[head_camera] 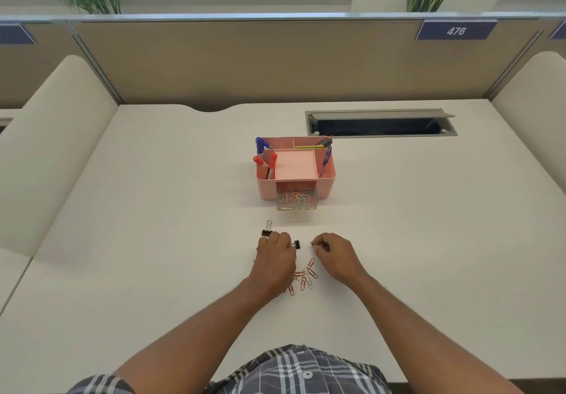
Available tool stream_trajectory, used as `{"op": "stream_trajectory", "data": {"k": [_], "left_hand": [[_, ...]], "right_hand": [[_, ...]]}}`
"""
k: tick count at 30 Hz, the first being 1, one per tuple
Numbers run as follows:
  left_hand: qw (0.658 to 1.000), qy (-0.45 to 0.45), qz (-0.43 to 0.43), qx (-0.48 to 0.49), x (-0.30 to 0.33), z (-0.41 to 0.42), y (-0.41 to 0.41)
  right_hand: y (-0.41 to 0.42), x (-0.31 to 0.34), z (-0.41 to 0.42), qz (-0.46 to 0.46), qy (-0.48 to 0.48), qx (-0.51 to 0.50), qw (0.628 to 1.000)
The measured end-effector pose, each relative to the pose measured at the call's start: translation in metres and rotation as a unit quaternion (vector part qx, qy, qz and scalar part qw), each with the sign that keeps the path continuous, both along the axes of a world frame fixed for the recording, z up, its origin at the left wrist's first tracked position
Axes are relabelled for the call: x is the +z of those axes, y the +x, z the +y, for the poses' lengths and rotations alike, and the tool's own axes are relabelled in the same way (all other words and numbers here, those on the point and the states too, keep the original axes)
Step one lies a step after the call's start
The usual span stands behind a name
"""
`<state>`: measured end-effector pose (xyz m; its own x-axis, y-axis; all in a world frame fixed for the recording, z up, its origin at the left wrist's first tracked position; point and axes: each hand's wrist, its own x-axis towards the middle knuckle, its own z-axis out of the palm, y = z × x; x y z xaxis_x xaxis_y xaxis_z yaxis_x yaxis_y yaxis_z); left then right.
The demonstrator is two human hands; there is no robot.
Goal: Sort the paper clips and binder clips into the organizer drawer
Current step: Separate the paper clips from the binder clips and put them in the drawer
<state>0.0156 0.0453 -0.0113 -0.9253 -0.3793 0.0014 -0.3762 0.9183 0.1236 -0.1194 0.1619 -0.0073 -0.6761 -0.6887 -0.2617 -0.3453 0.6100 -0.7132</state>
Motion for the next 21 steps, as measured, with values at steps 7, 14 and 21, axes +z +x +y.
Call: {"op": "stream_trajectory", "data": {"k": [7, 14, 21], "left_hand": [[0.979, 0.12, 0.156, 0.061, 0.037, -0.018, -0.017], [0.935, 0.227, 0.243, 0.127, 0.076, -0.058, -0.058], [0.929, 0.26, 0.225, 0.139, 0.072, -0.067, -0.061]], "right_hand": [[-0.005, 0.029, -0.011, 0.023, -0.052, -0.009, 0.998], [-0.027, 0.087, -0.062, 0.14, -0.112, -0.005, 0.984], [-0.033, 0.093, -0.083, 0.158, -0.051, 0.032, 0.986]]}}
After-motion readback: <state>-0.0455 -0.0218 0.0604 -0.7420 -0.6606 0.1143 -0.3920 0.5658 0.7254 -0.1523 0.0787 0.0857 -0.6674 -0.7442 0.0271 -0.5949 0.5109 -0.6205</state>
